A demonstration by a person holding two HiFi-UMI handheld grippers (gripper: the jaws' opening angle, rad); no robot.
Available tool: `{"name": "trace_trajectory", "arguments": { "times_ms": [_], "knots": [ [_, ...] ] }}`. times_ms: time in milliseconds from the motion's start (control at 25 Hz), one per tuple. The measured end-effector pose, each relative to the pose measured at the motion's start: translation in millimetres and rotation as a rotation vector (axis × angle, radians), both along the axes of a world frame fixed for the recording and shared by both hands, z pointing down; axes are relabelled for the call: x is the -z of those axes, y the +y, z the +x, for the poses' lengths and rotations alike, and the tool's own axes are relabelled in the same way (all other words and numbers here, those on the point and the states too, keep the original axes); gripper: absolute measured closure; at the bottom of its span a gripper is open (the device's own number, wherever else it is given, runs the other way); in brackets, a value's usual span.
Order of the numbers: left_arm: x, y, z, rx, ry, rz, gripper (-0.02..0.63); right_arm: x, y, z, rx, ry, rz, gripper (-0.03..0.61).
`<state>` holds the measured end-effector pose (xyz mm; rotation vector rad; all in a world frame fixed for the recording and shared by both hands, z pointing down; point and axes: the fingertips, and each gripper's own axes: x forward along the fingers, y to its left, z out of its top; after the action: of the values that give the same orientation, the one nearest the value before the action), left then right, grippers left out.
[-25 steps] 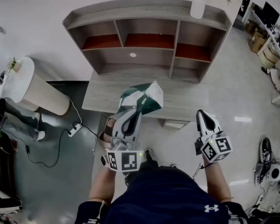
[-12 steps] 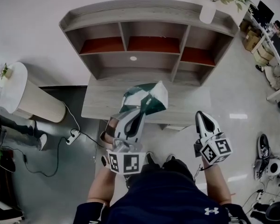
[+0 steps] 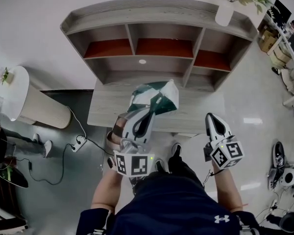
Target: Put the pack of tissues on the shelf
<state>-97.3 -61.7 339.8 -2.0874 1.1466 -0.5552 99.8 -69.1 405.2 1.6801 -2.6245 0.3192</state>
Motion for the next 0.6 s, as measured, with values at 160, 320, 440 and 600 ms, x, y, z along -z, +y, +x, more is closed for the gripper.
{"name": "trace_trajectory", "arguments": {
  "times_ms": [160, 320, 440, 600],
  "knots": [
    [5, -24, 5, 0.006, -0.02, 0.019, 0.591, 2, -26, 1, 0.015, -0.014, 0.005, 0.566],
    [6, -46, 14, 0.018, -0.027, 0.024, 0.591, 1, -50, 8, 0.031, -0.014, 0.001, 0.566],
    [7, -66, 22, 0.029, -0.04, 0.039, 0.591, 1, -71, 14, 0.041, -0.021, 0.006, 0.566],
    [8, -105, 38, 0.047, -0.055, 0.046, 0.591, 0, -108, 30, 0.063, -0.031, -0.009, 0.566]
  ]
}}
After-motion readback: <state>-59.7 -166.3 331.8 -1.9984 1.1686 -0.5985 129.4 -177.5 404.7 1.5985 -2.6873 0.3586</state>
